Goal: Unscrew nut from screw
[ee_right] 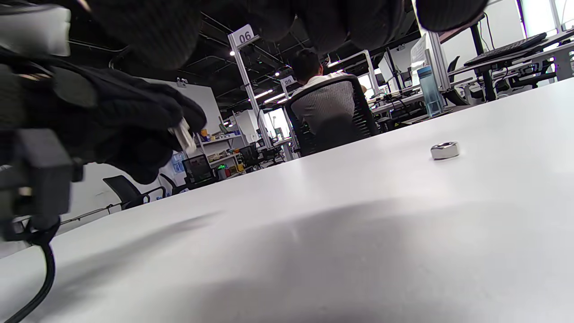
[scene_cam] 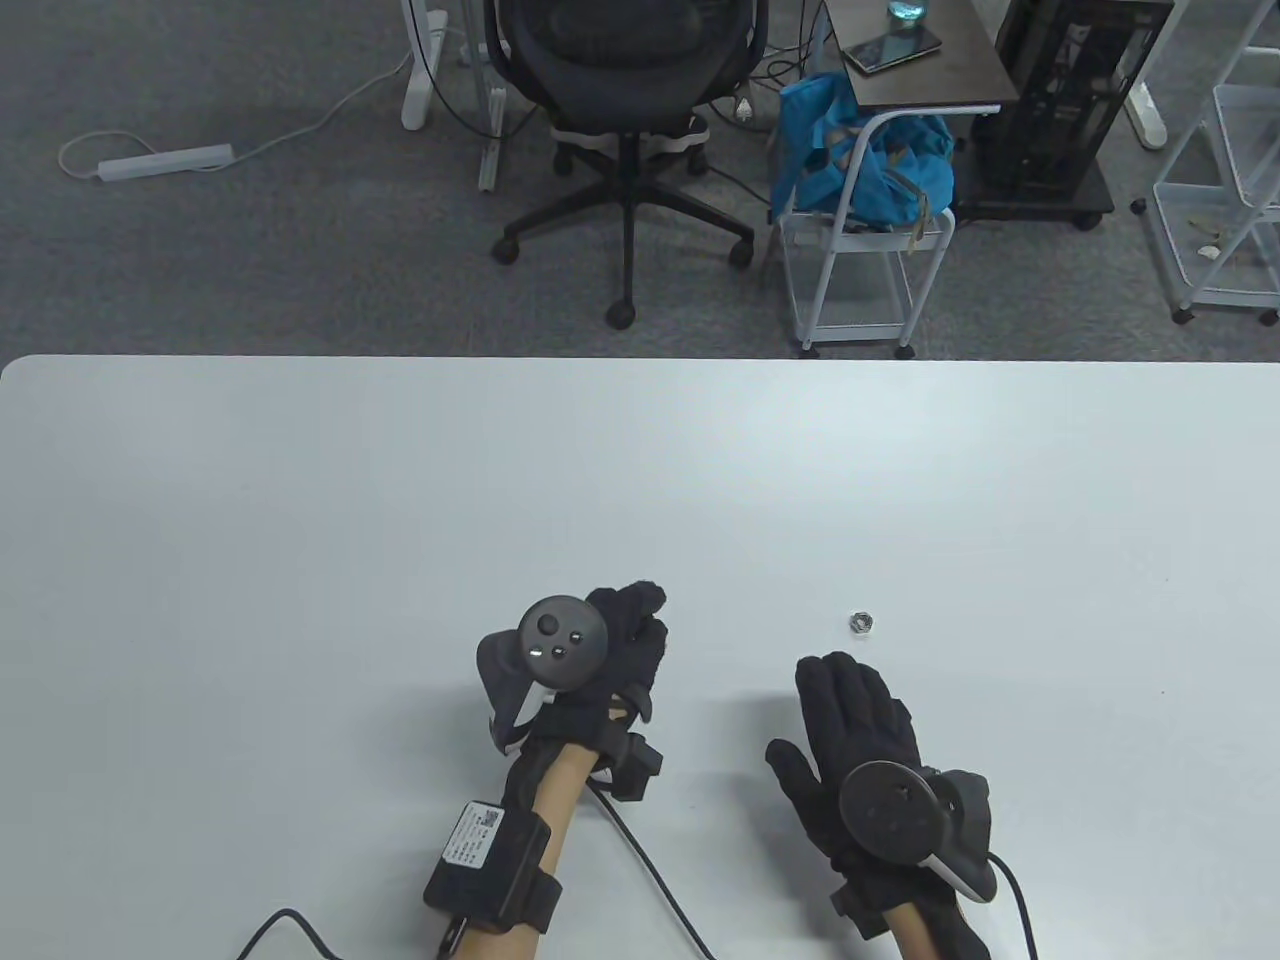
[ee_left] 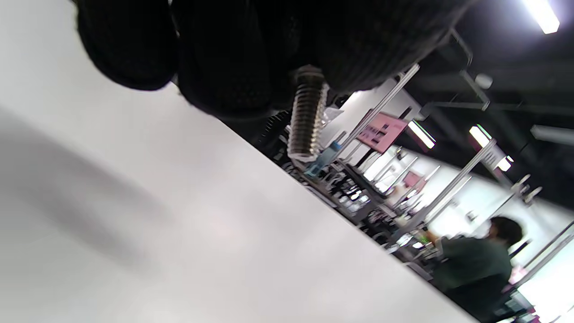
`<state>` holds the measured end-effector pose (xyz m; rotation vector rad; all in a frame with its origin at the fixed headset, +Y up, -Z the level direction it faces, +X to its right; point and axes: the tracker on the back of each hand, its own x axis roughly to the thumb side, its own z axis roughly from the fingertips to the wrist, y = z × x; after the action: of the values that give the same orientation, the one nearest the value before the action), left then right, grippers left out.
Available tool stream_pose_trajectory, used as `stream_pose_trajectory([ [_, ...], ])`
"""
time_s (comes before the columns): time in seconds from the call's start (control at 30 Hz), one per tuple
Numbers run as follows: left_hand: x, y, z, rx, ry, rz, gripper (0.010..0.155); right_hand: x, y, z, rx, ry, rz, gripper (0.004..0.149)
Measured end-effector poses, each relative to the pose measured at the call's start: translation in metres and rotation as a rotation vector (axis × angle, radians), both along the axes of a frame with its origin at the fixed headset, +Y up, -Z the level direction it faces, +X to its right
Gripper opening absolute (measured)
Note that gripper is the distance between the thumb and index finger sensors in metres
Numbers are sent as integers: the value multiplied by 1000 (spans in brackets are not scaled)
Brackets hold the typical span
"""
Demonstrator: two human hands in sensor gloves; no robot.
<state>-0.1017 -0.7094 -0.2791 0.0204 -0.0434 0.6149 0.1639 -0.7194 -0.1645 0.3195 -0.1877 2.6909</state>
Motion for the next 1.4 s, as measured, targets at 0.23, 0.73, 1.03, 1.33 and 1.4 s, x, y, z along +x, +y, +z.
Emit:
stream_pose_trajectory([
  [0.23,-4,-21,-41,-116,47,-230,43,2,-9,-2,-12,-9,8,77],
  [0.73,5,-46,-57,-288,98,-439,40,5,-9,-3,-21,-19,-21,76],
  [1.03,7,-36,-38,-205,99,-491,64,4,-9,-3,-38,-13,-19,76],
  [1.33,19,5,41,72,-89,-195,73,4,-12,-5,-101,-16,6,81],
  [1.4,24,10,62,96,-128,-165,75,4,-12,-6,-105,-16,6,83],
])
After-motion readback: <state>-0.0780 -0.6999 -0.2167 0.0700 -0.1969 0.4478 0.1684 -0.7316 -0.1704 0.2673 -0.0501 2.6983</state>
